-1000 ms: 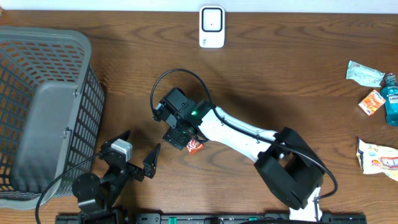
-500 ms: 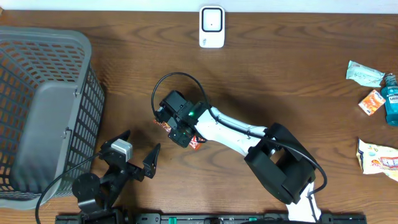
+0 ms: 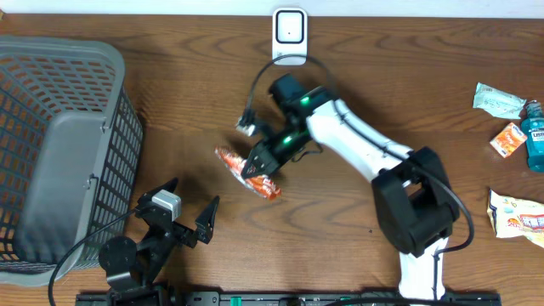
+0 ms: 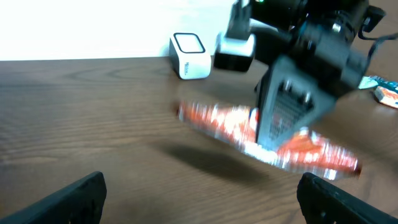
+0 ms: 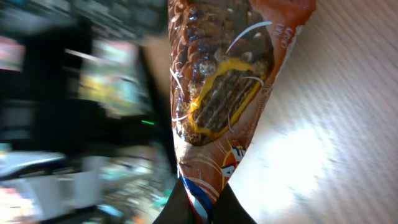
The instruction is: Scan the item barcode
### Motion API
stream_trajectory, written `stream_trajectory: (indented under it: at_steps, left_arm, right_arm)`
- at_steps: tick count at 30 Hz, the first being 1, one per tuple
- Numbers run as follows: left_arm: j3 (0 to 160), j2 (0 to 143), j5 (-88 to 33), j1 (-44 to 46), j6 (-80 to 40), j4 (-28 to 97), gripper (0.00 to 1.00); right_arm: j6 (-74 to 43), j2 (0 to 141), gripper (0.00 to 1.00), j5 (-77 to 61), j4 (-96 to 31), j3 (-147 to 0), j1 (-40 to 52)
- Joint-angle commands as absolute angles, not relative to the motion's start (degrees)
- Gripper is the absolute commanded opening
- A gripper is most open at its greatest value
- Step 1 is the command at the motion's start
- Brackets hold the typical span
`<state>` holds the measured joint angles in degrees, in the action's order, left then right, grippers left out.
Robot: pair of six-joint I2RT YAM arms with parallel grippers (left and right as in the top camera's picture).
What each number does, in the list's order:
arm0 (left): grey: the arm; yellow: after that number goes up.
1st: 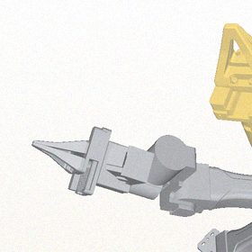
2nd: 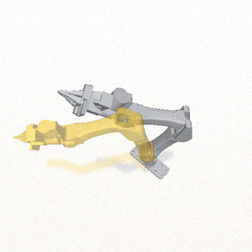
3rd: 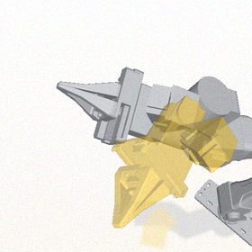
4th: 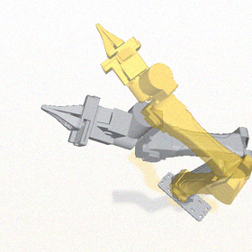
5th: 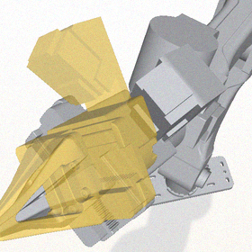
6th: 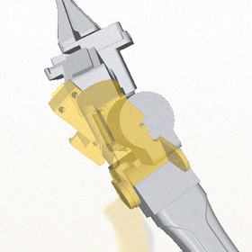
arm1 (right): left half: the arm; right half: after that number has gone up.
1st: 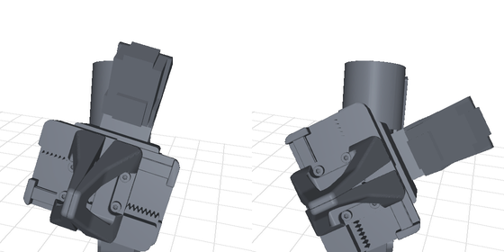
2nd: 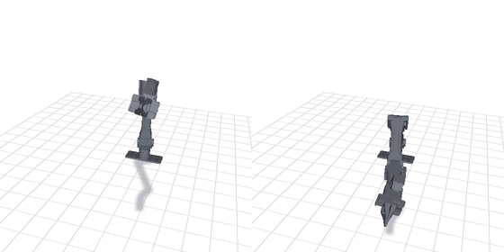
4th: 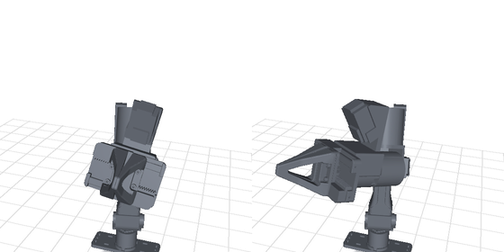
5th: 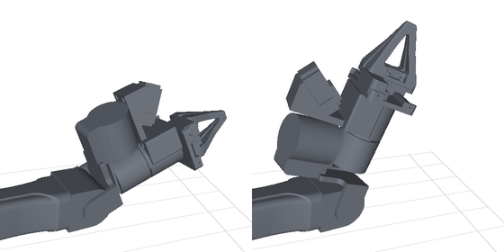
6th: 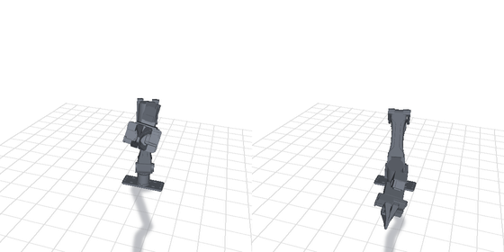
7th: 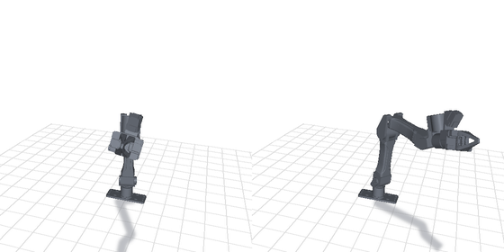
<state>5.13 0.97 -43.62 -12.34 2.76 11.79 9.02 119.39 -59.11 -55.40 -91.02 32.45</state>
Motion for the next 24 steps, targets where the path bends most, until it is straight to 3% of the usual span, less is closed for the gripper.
stream_trajectory:
  at_steps: [1,5,9,11,16,19,21,22,24]
  left_arm:
    - [4.16,0.71,-44.38,-12.43,2.48,13.04,0.98]
    - [4.16,0.71,-44.38,-12.43,2.46,13.04,0.98]
    - [4.16,0.71,-44.38,-12.43,2.48,13.04,0.98]
    - [4.16,0.71,-44.38,-12.43,2.46,13.04,0.98]
    - [4.16,0.71,-44.38,-12.43,2.46,13.04,0.98]
    - [4.16,0.71,-44.38,-12.43,2.48,13.04,0.98]
    - [4.16,0.71,-44.38,-12.43,2.46,13.04,0.98]
    - [4.16,0.71,-44.38,-12.43,2.46,13.04,0.98]
    - [4.16,0.71,-44.38,-12.43,2.46,13.04,0.98]
  right_arm:
    - [1.45,118.08,0.06,-76.97,-55.66,-91.70,29.85]
    - [-17.26,118.08,0.11,-77.10,-55.77,-91.70,28.47]
    - [-31.42,118.08,0.08,-77.10,-56.47,-91.70,28.10]
    - [-35.16,118.08,0.01,-77.10,-56.47,-91.70,28.16]
    - [-32.29,118.08,0.02,-72.25,-56.34,-91.70,28.16]
    - [-18.94,118.08,0.17,-61.58,-55.40,-91.70,28.40]
    - [-13.52,118.08,0.49,-50.94,-54.72,-91.70,29.28]
    - [-13.45,118.08,0.59,-45.52,-54.78,-91.70,29.76]
    - [-14.17,118.08,0.62,-36.64,-54.85,-91.70,30.94]
